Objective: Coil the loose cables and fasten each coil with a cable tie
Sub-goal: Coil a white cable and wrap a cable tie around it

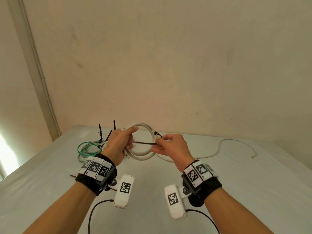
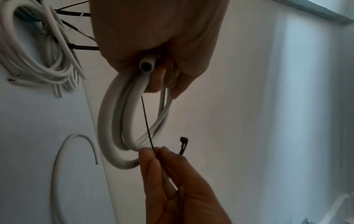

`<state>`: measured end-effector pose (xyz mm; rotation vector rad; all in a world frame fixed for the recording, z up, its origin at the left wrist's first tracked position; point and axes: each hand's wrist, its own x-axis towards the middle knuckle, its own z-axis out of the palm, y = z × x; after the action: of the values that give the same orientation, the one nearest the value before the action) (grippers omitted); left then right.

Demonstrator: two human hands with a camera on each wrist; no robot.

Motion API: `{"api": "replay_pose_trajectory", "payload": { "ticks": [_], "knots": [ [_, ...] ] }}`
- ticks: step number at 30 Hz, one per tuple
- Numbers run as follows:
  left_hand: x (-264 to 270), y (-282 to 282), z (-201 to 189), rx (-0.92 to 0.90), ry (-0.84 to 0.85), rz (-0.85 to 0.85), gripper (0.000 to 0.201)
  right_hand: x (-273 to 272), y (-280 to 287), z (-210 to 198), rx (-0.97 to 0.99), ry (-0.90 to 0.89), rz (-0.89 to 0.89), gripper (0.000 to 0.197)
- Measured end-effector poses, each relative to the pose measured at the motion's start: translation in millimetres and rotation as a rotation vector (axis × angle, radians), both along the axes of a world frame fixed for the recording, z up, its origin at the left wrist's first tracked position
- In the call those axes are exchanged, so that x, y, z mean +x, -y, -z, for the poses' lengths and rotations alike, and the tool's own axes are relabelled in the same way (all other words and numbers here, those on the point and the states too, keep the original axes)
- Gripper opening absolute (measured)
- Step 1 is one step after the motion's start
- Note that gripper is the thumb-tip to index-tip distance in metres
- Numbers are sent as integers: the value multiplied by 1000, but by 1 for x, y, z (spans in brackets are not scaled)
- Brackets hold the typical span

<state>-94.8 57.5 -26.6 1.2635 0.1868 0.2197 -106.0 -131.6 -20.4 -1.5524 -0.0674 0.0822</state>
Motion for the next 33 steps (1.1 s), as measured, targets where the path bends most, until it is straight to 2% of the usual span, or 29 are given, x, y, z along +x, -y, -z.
{"api": "replay_pose_trajectory", "payload": {
  "ticks": [3,5,10,13,15,18,20,23,27,30,33],
  "knots": [
    [2,-1,3,-8,11,-98,28,0,6,-2,278,-146,-99,17],
    [0,2,5,38,42,-124,27,-1,7,-4,398,-190,-117,20],
    [-10,17,5,188,191,-117,25,-1,-2,-5,474,-221,-117,24],
    [-13,22,1,259,215,-90,28,0,-7,-5,376,-155,-110,20],
    [-12,21,-1,264,183,-58,30,2,-8,-3,107,2,-62,17],
    [-11,14,-7,196,96,40,39,1,-5,-6,-361,272,146,41],
    [-11,8,-11,179,38,86,43,0,0,-12,-498,316,266,54],
    [-7,2,-15,177,-25,121,41,7,8,-14,-478,330,279,54],
    [0,-2,-20,326,-71,140,38,18,10,-9,-400,432,307,17],
    [2,-7,-25,446,-107,166,39,18,14,-9,-272,400,220,30],
    [1,-12,-31,460,-151,267,33,18,17,-4,-282,253,102,27]
  ]
}}
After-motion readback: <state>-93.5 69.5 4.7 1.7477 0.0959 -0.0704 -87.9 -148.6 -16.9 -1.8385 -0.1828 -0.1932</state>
